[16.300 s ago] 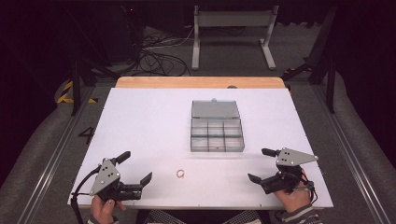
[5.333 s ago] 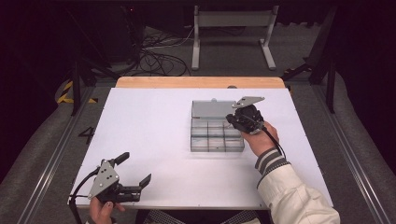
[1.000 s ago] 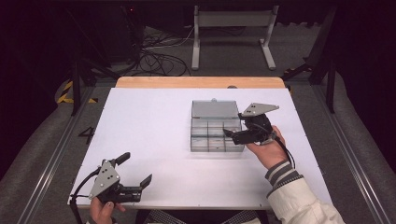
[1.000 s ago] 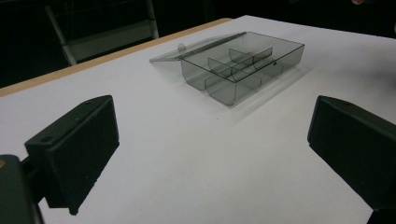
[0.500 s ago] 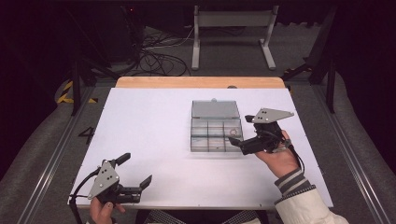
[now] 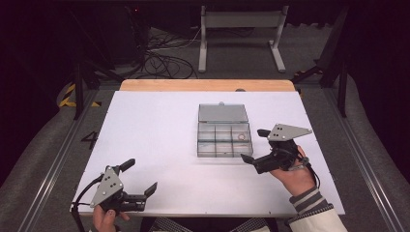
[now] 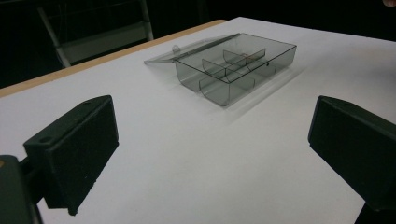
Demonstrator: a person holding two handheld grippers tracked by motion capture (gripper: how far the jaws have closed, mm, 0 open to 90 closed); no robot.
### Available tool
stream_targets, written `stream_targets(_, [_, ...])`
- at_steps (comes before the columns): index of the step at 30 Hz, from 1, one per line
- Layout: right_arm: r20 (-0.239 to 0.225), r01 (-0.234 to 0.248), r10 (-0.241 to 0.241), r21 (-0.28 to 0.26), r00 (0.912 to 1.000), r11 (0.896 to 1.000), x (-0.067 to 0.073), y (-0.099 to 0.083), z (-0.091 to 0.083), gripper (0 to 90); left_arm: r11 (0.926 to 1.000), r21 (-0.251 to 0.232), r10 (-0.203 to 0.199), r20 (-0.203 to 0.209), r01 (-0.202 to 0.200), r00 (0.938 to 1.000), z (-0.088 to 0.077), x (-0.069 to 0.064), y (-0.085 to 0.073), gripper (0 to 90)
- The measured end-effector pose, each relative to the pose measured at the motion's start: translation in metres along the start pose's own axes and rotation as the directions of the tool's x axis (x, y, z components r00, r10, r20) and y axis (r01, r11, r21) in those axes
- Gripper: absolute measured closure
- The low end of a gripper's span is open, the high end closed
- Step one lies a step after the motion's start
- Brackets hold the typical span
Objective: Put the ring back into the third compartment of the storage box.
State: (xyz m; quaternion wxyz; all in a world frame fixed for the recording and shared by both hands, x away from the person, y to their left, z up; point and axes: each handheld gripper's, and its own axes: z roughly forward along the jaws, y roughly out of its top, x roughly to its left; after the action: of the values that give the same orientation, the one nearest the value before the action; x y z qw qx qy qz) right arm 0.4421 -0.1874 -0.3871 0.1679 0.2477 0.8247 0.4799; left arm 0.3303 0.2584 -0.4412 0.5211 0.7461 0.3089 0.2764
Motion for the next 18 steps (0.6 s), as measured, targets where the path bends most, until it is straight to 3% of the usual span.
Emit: stream_targets(18, [-0.038, -0.051, 0.05, -0.018, 0.998, 0.999, -0.005, -0.053, -0.011, 0.5, 1.0, 0.005, -0.001, -0.004, 0.001, 1.0, 0.001, -0.002, 0.0, 2.2])
